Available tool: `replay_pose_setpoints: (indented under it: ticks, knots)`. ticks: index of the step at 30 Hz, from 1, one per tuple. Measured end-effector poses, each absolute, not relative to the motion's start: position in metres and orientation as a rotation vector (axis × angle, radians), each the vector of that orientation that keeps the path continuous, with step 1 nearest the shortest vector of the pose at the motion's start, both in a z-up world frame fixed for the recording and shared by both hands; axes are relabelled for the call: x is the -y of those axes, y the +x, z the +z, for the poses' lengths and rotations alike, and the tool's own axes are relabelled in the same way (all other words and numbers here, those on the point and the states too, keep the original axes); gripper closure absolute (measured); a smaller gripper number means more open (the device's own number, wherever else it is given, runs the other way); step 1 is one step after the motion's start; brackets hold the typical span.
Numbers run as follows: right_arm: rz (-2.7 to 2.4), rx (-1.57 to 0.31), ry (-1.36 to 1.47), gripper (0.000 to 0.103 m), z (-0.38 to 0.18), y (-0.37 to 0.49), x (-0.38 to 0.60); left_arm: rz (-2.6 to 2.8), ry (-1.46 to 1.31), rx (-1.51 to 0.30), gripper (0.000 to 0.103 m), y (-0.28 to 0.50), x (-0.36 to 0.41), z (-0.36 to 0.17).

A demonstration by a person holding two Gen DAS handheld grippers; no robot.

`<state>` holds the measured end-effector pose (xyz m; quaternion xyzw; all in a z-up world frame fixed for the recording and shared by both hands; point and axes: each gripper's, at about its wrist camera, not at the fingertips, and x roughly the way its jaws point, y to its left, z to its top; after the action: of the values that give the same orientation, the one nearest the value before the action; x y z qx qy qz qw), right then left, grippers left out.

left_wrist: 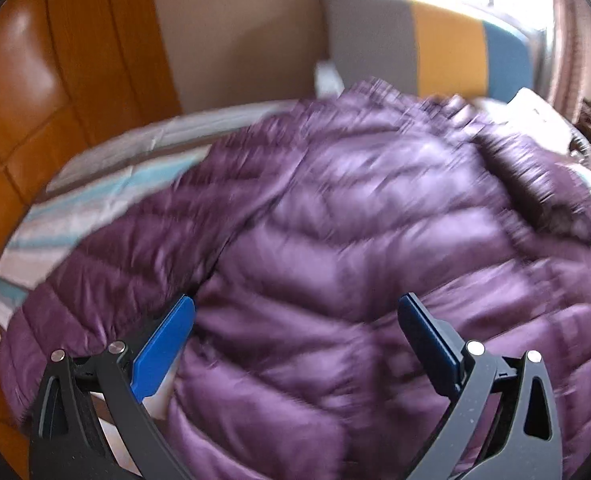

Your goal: Fold large clothes

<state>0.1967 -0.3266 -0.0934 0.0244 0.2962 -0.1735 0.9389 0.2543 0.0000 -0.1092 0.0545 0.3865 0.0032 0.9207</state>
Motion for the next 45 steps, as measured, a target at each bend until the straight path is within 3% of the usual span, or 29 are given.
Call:
replay_pose_setpoints:
  ticks: [7, 13, 18, 23, 27, 35, 36, 37, 38, 39, 45]
  knots:
    - [-0.406, -0.791, 0.142, 0.018, -0.127, 0.216, 0.352, -0.234, 0.295, -0.705, 0.002, 0.269, 0.104, -0.082]
    - [-0.412, -0.786, 0.136, 0.015, -0.133, 0.218, 0.350, -0.314, 0.456, -0.724, 0.002, 0.300, 0.186, -0.108]
    - [-0.428, -0.787, 0.113, 0.015, -0.133, 0.218, 0.345, -0.290, 0.483, -0.731, 0.002, 0.321, 0.211, -0.119]
    - [-0.442, -0.790, 0.084, 0.015, -0.133, 0.219, 0.340, -0.237, 0.377, -0.698, 0.004, 0.336, 0.198, -0.112]
    - [-0.438, -0.792, 0.100, 0.015, -0.134, 0.220, 0.342, -0.186, 0.164, -0.704, 0.017, 0.343, 0.153, -0.109]
    - [-0.450, -0.779, 0.098, 0.013, -0.133, 0.220, 0.343, -0.172, -0.161, -0.772, 0.019, 0.350, 0.085, -0.120]
    - [-0.451, -0.775, 0.100, 0.013, -0.133, 0.220, 0.343, -0.176, -0.188, -0.791, 0.030, 0.354, 0.081, -0.123]
    - [-0.451, -0.772, 0.103, 0.013, -0.133, 0.219, 0.344, -0.183, -0.207, -0.811, 0.051, 0.358, 0.078, -0.126]
    - [-0.452, -0.769, 0.109, 0.013, -0.133, 0.219, 0.345, -0.190, -0.231, -0.832, 0.063, 0.361, 0.075, -0.130]
    - [-0.453, -0.765, 0.114, 0.013, -0.132, 0.218, 0.345, -0.198, -0.254, -0.845, 0.084, 0.361, 0.072, -0.132]
    - [-0.466, -0.695, 0.155, 0.013, -0.125, 0.205, 0.350, -0.217, -0.276, -0.809, 0.093, 0.336, 0.049, -0.126]
